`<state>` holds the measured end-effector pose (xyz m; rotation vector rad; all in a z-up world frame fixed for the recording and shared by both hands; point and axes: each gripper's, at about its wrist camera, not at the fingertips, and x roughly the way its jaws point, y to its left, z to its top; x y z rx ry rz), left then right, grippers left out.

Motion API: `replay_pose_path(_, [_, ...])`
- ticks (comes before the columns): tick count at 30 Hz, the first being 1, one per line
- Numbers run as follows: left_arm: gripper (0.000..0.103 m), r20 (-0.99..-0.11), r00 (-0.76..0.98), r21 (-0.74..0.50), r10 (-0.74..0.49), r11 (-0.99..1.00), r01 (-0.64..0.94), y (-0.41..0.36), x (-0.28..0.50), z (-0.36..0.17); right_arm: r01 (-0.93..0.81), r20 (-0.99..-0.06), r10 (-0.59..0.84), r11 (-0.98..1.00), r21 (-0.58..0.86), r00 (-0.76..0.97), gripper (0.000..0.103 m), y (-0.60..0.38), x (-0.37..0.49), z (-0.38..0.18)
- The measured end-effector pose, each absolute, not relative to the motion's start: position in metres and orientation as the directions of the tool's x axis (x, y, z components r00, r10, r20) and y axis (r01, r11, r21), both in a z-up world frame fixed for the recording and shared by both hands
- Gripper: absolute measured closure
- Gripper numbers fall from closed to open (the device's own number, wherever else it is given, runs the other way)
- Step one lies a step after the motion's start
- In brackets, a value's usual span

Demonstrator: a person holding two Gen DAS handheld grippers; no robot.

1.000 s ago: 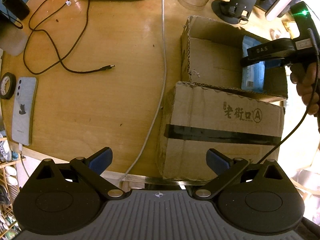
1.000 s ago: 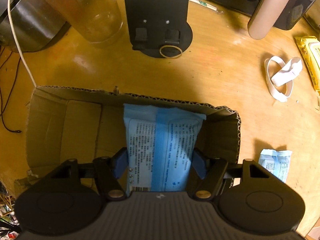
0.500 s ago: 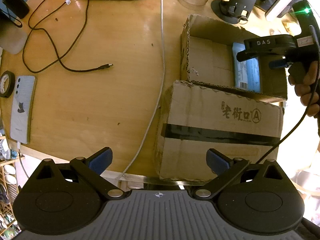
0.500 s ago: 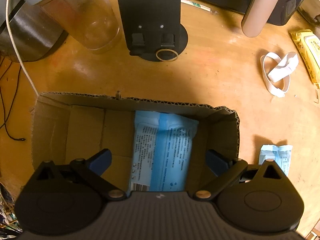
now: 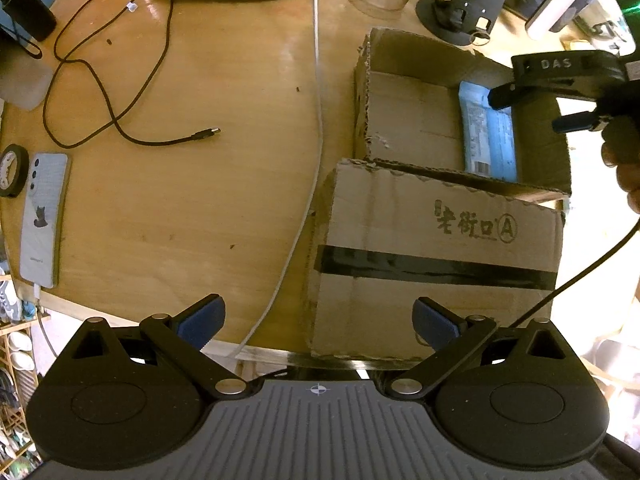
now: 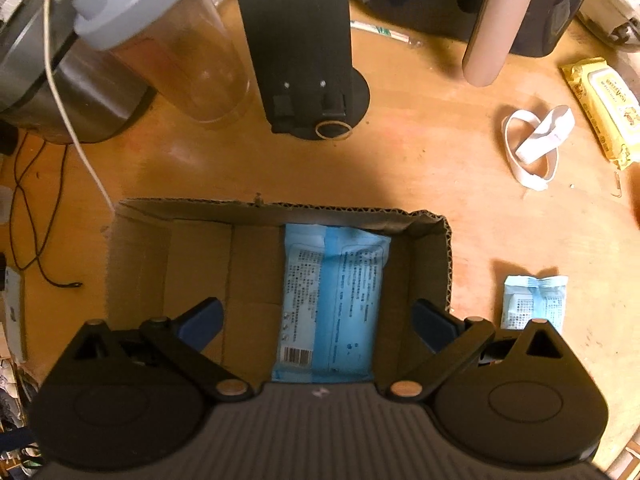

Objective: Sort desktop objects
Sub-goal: 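Move the open right gripper away from the box toward the smaller blue packet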

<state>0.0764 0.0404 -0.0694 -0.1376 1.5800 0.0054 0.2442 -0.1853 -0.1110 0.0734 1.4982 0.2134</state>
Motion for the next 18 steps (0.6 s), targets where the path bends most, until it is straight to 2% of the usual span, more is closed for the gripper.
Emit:
replay_pose_path(8, [0.0, -0.996, -0.001, -0.084, -0.085, 0.993, -0.083, 0.035, 0.076, -0.068, -0.091, -0.974, 0.206, 0.976, 0.198, 0.09, 0.0, -0.19, 0.24, -0.089])
replay_pose_path(18, [0.0, -0.997, 0.006, -0.08, -0.079, 0.994, -0.074, 0.028, 0.076, -0.065, -0.065, -0.979, 0.188, 0.981, 0.183, 0.083, 0.0, -0.206, 0.239, -0.1])
